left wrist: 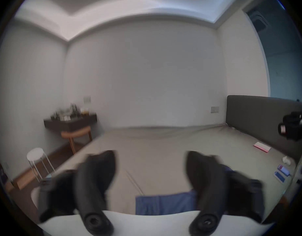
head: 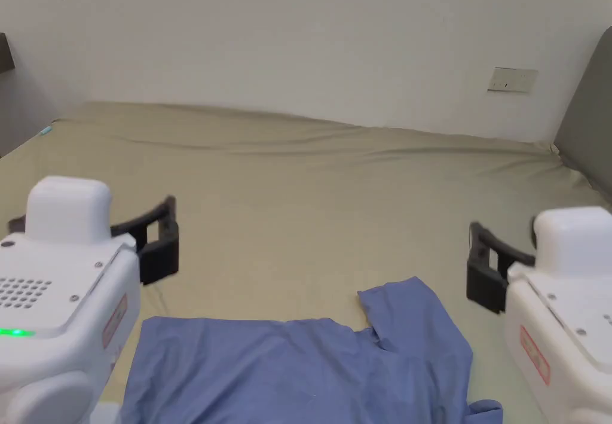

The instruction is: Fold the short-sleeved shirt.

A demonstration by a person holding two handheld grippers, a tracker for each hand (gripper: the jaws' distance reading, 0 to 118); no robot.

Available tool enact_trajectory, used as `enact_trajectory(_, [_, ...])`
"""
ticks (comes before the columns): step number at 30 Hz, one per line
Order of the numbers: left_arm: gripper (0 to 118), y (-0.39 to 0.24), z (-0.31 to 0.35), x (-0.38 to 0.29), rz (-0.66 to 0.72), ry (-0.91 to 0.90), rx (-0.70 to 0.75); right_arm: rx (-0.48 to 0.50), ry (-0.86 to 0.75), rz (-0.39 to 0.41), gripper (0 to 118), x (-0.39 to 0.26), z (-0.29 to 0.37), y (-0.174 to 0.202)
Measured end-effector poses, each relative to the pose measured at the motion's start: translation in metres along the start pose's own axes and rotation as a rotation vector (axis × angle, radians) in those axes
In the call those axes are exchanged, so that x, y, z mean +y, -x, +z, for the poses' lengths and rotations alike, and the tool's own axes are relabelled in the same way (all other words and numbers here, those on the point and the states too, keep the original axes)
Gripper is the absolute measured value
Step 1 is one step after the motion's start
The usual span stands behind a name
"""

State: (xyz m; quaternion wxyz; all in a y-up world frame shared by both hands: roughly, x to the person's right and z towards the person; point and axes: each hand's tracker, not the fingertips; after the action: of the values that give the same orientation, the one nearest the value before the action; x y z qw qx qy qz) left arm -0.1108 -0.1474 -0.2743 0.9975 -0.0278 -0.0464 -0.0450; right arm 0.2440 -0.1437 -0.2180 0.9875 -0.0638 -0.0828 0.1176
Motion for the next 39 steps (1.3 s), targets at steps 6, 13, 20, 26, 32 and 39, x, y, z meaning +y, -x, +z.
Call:
enact_trajectory(6, [1, -0.027, -0.008, 0.018, -0.016, -0.032, -0.021, 0.055, -0.058, 0.041, 0, 0.026, -0.008, 0.03])
enact_trajectory(13, [1, -0.042, -0.02, 0.011, -0.067, -0.027, -0.014, 0.073, -0.048, 0.045, 0, 0.025, -0.016, 0.058])
enact_trajectory(20, [1, -0.027, -0.083, -0.053, -0.03, 0.195, -0.043, 0.086, 0.053, 0.047, 0, -0.007, -0.058, 0.054])
enact_trajectory(26, [72, 0.019, -0.19, -0.182, 0.0, 0.593, 0.057, 0.066, 0.161, 0.034, 0, -0.043, -0.093, 0.038])
enact_trajectory(32, [108, 0.065, -0.256, -0.259, 0.16, 0.802, 0.082, 0.01, 0.233, 0.047, 0, -0.071, -0.121, 0.013])
enact_trajectory(39, [96, 0.054, -0.262, -0.286, 0.112, 0.921, 0.068, -0.009, 0.302, 0.049, 0, -0.091, -0.139, -0.004])
